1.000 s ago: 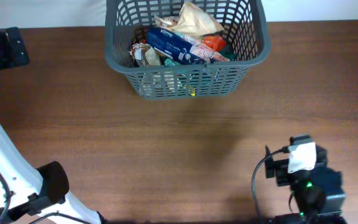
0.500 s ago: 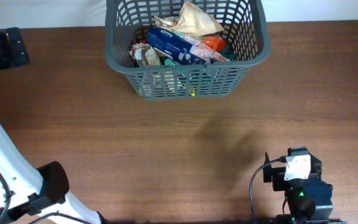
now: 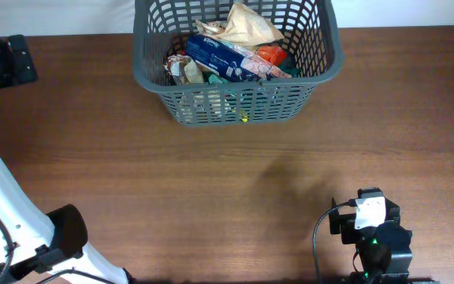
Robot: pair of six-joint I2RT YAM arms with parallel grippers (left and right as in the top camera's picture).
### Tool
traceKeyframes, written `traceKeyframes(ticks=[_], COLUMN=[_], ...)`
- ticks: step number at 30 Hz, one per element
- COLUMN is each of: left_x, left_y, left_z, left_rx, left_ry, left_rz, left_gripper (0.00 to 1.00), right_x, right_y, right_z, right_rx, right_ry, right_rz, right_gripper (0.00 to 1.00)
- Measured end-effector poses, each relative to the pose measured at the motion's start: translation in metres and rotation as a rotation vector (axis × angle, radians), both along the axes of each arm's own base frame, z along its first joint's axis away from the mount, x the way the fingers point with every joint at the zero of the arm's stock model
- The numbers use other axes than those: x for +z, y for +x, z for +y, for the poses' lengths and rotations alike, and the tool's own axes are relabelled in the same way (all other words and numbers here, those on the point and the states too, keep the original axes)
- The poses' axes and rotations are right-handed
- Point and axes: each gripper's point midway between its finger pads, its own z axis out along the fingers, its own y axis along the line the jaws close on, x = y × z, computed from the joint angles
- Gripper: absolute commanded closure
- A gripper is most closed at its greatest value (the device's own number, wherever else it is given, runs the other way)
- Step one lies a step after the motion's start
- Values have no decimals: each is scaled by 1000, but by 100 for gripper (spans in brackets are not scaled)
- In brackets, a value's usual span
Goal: Pack container
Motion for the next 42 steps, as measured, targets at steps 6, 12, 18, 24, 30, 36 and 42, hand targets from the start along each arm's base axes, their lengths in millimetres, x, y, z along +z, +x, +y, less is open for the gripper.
traceKeyframes(ticks=[6, 12, 18, 24, 30, 36, 42], left_x=[0, 0, 0, 0, 3, 41, 78], left_y=[0, 0, 0, 0, -4, -2, 14], left_z=[0, 0, 0, 0, -2, -9, -59], left_rx=[0, 0, 0, 0, 0, -19, -149], left_ry=[0, 0, 0, 0, 2, 63, 115], left_rz=[0, 0, 0, 0, -5, -163, -366], left_gripper=[1, 1, 1, 1, 1, 1, 1], right_x=[0, 0, 0, 0, 0, 0, 0], right_y=[0, 0, 0, 0, 0, 0, 0], right_z=[0, 0, 0, 0, 0, 0, 0], right_rx=[0, 0, 0, 0, 0, 0, 0], right_ry=[0, 0, -1, 0, 0, 0, 0], right_rz=[0, 0, 0, 0, 0, 0, 0], right_gripper=[1, 1, 1, 1, 1, 1, 1])
